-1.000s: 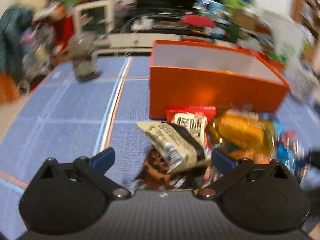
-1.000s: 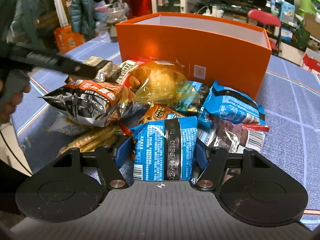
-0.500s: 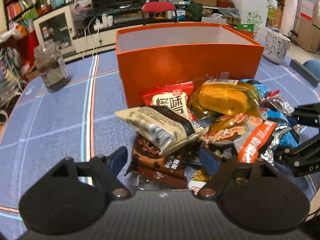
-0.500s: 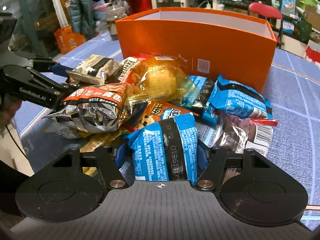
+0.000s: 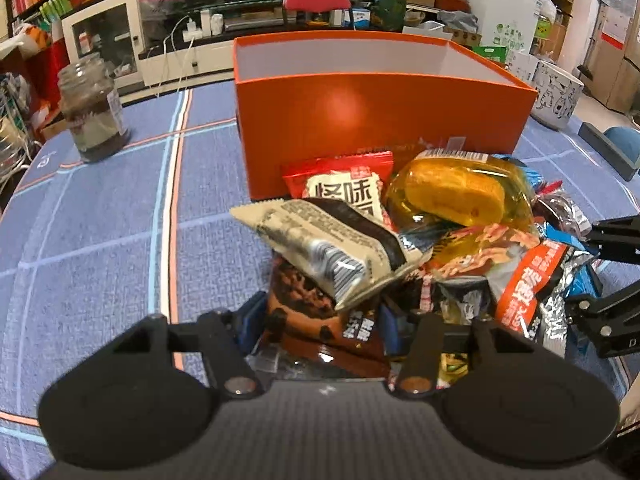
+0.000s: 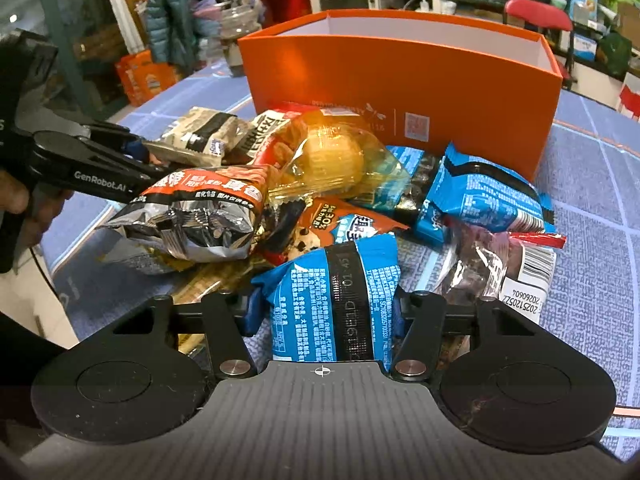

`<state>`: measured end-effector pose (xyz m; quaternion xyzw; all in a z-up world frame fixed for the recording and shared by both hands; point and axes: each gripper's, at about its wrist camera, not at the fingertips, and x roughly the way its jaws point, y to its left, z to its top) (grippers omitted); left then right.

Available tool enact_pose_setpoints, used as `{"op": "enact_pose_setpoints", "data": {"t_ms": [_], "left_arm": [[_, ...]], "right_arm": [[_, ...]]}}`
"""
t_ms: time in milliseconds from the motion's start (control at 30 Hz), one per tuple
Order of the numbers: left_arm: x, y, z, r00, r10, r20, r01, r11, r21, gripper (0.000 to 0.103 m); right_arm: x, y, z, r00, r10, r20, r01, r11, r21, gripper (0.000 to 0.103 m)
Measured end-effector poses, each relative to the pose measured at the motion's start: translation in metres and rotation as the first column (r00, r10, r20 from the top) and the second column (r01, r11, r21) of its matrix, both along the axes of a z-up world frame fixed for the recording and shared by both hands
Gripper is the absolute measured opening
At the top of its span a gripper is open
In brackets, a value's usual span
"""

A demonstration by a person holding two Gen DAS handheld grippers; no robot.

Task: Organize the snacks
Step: 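Grasp a brown cookie packet with the left gripper while the right grasps a blue packet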

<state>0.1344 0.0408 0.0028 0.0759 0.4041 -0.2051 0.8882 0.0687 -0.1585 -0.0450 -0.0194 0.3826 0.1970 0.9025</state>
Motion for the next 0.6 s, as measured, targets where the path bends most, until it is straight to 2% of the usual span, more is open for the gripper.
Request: {"op": "enact_pose_setpoints", "data": {"t_ms": [167, 233, 400, 600], "left_arm": [[0.0, -0.002, 0.003, 1.0, 0.029, 0.002, -0.029, 1.0, 0.01, 0.05], [-0.001, -0.001, 0.005, 0.999, 0.034, 0.003, -0.034, 0.999, 0.01, 0.05], [-0.008, 0.001, 0.011, 0.999, 0.039, 0.024, -0.039, 0.999, 0.009, 0.049], [-0.016, 0.002, 0.018, 0.998, 0.035, 0.047, -0.035, 0.999, 0.006, 0.049]], "right_arm": [[0.0, 0.0, 0.001, 1.0, -0.001, -0.007, 0.001, 1.0, 0.0, 0.043], [0.0, -0.002, 0.003, 1.0, -0.001, -0.016, 0.001, 1.0, 0.012, 0.036], [-0.004, 0.0, 0.012, 1.0, -0.012, 0.029, 0.014, 0.999, -0.047, 0.035], [-0.004, -0.003, 0.017, 0.999, -0.035, 0.04, 0.037, 0.997, -0.064, 0.035]]}}
